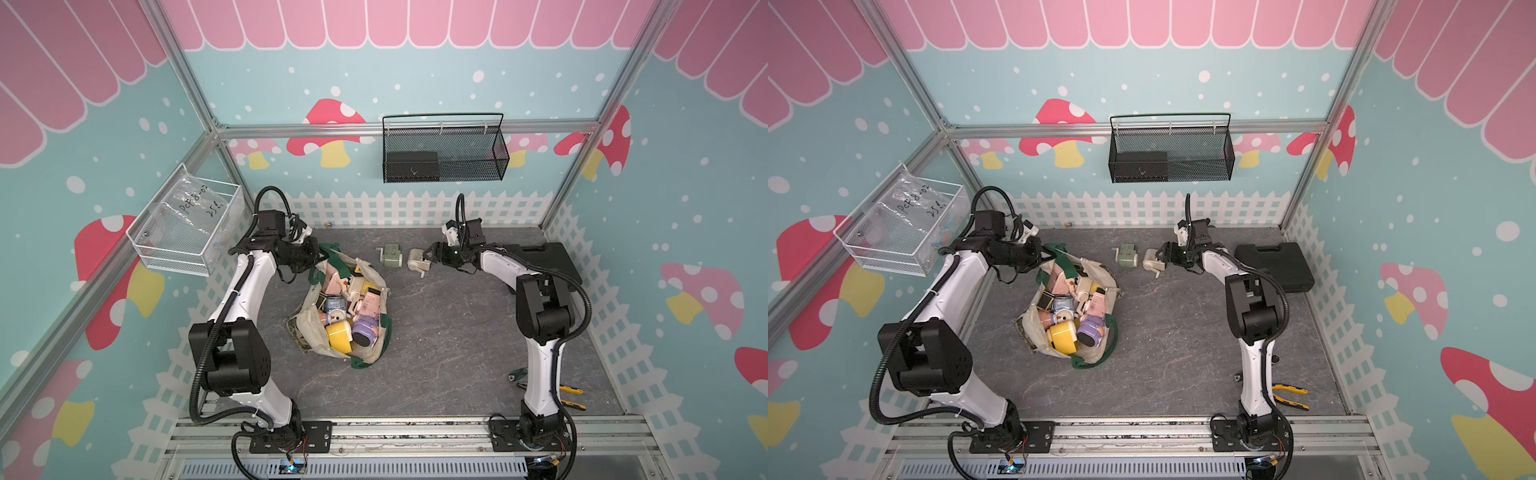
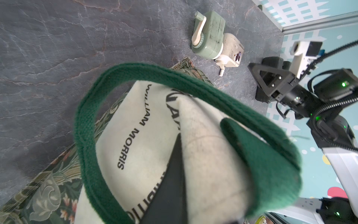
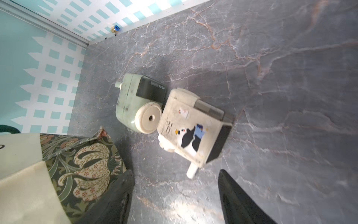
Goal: Take out the pencil sharpeners from the tote bags
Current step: Place the pencil sharpener at the center of the board.
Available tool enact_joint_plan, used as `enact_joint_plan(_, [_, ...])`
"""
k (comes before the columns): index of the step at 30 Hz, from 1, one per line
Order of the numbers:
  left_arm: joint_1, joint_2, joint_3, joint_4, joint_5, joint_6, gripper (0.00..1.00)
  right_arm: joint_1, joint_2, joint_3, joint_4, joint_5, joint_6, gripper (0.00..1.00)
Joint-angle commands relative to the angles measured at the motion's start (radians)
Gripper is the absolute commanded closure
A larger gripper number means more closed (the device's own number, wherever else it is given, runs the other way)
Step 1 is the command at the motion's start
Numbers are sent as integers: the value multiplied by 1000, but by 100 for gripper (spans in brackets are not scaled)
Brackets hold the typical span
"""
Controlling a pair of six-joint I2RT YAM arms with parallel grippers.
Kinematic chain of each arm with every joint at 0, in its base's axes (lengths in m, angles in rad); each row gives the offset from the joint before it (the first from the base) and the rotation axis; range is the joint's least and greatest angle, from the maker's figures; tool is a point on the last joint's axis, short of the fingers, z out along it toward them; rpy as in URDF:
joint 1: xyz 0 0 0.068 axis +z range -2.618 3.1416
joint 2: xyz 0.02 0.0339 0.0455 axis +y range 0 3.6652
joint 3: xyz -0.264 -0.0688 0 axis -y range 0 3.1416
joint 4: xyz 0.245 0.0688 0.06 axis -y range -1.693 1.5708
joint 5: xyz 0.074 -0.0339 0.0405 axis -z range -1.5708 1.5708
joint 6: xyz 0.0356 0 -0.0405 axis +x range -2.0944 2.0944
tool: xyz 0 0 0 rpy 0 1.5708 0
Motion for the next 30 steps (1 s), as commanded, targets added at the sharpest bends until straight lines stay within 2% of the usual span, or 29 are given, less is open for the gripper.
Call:
enact_joint_plan(1, [18,-49,2,59,7,-1,100,3,-112,-72,46,35,-26,31])
enact_joint_plan(7, [18,-48,2,58,6,-1,100,69,-379,-238,186,-4,-78,34])
enact_joint_plan(14, [18,-50,1,58,0,-1,100,296,-597,-341,271,35,-339,36])
enact_joint_plan(16, [18,-49,0,59,0,-2,100,342,-632,-368,304,39,-376,36])
enact_joint_plan(22, [18,-54,0,59,4,0,100,465,-617,-308,252,66,-460,37])
enact_joint_plan(25, [18,-52,-1,58,4,-2,100,509,-556,-232,193,101,-407,40])
enact_joint_plan(30, [18,-51,0,58,4,-2,100,590,-450,-139,161,85,-308,43])
